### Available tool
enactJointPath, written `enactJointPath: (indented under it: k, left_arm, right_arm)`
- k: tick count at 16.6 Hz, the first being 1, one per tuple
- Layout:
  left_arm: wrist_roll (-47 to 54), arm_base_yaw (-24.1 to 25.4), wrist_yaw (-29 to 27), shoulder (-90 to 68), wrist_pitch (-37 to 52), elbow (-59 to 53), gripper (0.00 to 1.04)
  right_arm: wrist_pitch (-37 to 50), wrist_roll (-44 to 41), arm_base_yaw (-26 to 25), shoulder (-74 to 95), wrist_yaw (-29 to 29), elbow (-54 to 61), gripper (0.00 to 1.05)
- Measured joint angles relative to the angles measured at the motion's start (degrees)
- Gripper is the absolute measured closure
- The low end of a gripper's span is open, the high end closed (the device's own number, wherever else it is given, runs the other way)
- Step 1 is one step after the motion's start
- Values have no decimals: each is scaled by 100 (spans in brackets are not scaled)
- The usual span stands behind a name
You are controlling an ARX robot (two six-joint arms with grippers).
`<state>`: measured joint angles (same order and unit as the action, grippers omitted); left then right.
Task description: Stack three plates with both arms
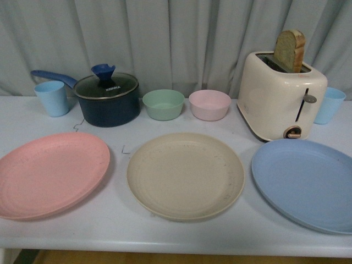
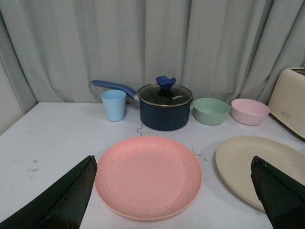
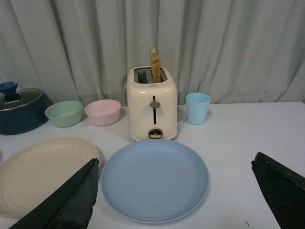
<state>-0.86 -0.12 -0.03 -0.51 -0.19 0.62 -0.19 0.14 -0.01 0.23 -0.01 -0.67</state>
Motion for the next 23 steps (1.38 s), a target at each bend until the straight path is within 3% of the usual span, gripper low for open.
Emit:
enactJointPath:
  k: [5,6,7,15,17,19,23]
  left_arm:
    - [0,0,0,0,0,0,7]
    - [-52,-33,-116,-83,-413,114,7]
    - [-315,11,-144,-2262,-1095,1185,7]
    - [94,470,699,-4417,-98,2068,7]
    - [87,730,1034,-5735,142,2693,7]
    - [579,964,885,-8529,157,4175,7]
    - [916,1228,896,-9862,140,5132,7]
  right_arm:
    - [0,0,0,0,0,0,6]
    - [0,0,0,0,0,0,6]
    - [2,-2,0,0,-2,0,6]
    - [0,-2,0,0,0,0,6]
    - [-2,-2,0,0,0,0,6]
    - [0,-2,0,0,-2,0,6]
    - [0,-2,0,0,-2,0,6]
